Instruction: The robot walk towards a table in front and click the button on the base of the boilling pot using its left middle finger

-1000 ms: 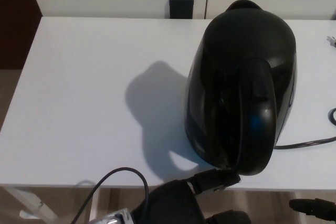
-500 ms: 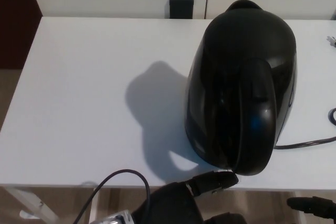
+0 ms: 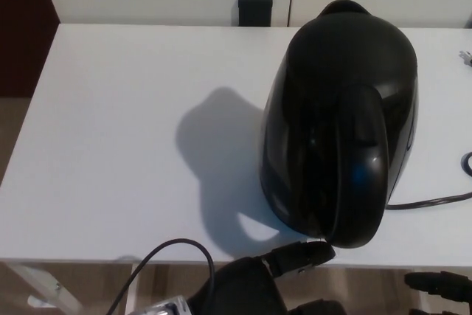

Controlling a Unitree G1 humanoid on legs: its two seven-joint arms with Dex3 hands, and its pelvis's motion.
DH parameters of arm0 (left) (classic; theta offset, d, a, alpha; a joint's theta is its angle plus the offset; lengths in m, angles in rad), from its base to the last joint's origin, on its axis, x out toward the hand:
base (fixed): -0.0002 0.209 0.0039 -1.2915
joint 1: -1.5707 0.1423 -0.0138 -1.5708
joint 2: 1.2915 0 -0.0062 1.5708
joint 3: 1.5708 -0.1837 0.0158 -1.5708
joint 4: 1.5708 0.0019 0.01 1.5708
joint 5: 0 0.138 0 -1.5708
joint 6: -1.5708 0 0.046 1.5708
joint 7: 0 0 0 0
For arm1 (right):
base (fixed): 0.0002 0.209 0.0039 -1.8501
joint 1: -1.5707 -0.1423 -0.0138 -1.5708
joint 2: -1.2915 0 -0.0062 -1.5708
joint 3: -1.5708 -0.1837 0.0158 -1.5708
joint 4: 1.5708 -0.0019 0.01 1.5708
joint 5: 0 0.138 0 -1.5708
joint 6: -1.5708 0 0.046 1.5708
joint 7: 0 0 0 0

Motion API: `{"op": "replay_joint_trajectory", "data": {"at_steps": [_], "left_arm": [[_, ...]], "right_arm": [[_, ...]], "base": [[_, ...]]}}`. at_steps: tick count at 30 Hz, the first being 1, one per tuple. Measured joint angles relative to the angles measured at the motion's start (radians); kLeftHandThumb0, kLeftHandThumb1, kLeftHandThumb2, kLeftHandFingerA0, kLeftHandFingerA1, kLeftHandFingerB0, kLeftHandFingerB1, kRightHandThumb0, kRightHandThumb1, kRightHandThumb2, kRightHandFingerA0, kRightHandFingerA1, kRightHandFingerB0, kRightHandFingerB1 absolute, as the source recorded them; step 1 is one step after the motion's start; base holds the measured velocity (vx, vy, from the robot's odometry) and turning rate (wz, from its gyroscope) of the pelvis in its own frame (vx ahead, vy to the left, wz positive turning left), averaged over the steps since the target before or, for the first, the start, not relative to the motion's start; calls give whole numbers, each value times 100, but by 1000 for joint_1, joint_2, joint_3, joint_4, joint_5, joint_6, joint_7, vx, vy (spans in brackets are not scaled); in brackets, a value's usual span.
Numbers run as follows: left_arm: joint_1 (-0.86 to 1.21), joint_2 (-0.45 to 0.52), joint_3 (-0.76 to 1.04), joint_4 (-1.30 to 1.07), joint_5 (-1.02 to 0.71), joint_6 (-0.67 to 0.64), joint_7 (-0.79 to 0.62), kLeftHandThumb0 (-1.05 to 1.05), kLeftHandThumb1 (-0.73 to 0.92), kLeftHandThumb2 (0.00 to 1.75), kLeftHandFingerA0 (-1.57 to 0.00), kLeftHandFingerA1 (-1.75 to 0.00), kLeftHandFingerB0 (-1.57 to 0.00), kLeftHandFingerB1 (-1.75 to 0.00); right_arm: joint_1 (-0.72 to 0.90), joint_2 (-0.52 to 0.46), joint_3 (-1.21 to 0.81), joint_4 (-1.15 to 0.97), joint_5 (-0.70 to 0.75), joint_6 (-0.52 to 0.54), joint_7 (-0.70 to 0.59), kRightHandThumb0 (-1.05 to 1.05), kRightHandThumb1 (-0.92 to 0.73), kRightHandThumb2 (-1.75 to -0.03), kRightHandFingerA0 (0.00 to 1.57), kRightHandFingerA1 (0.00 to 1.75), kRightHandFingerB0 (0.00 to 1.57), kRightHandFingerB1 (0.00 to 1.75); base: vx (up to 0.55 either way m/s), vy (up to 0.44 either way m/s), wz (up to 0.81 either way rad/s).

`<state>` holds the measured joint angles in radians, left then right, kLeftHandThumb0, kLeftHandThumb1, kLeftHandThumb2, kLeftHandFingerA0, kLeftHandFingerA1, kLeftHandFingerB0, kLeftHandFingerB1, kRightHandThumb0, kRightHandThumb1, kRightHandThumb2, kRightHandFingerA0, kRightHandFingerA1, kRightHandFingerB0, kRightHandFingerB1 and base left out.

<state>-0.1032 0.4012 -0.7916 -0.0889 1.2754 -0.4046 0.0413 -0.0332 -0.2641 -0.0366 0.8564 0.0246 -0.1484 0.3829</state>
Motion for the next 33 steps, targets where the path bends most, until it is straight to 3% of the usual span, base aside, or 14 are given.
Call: {"op": "replay_joint_trajectory", "data": {"at_steps": [1,3,4,5,6,8,9,17,18,20,21,24,25,33], "left_arm": [[2,6,0,-8,0,-3,10,-70,67,89,-15,-39,-7,-37],[6,23,0,-23,-2,-15,35,-68,63,85,-24,-41,-18,-39],[9,30,0,-26,-2,-22,53,-59,71,61,-35,-32,-26,-29],[13,34,0,-28,-3,-30,71,-68,65,92,-19,-43,-5,-32],[20,38,1,-33,-6,-38,86,-68,64,91,-19,-42,-6,-32],[51,62,7,-69,-22,-60,113,-63,77,65,-29,-31,-12,-23],[68,73,9,-85,-29,-71,123,-69,66,91,-24,-43,-9,-38],[226,182,43,-26,-89,-136,196,-74,69,95,-25,-44,-9,-39],[248,200,55,14,-100,-142,206,-71,85,65,-31,-31,-12,-27],[276,223,72,65,-113,-145,221,-70,84,65,-32,-32,-12,-26],[286,231,79,86,-119,-146,226,-74,69,95,-28,-45,-10,-37],[317,250,119,207,-155,-159,258,-75,69,96,-28,-45,-10,-37],[324,251,137,262,-172,-163,263,-72,84,65,-36,-33,-13,-27],[342,184,242,552,-282,-174,265,-59,62,59,-45,-36,-26,-30]], "right_arm": [[1,-7,10,1,-6,-16,1,-49,-50,-84,76,63,54,53],[13,-27,41,-24,-29,-43,-4,-49,-50,-84,76,63,54,53],[21,-39,58,-40,-42,-53,-8,-49,-50,-84,76,63,54,53],[25,-46,70,-51,-53,-60,-13,-50,-40,-76,42,52,31,44],[29,-50,77,-60,-61,-63,-19,-40,-47,-55,35,38,41,36],[24,-48,69,-47,-62,-59,-24,-40,-47,-55,35,38,41,36],[22,-48,65,-36,-60,-56,-25,-28,-49,-55,37,40,38,37],[10,23,-43,-24,11,54,-11,-16,-47,-53,44,44,35,38],[15,27,-52,-28,20,68,-7,-15,-48,-54,43,44,34,38],[22,29,-63,-28,29,87,-2,-17,-48,-55,45,45,34,39],[25,30,-67,-28,33,95,0,-16,-49,-55,41,45,33,39],[29,31,-81,-22,44,118,3,-19,-48,-56,38,44,32,39],[31,31,-83,-18,46,122,5,-16,-48,-53,37,42,34,38],[68,31,-85,-11,50,125,7,-14,-51,-54,40,42,34,38]], "base": [[0,0,0],[0,0,0],[0,0,0],[0,0,0],[0,0,0],[0,0,0],[0,0,0],[0,0,0],[0,0,0],[0,0,0],[0,0,0],[0,0,0],[0,0,0],[0,0,0]]}}
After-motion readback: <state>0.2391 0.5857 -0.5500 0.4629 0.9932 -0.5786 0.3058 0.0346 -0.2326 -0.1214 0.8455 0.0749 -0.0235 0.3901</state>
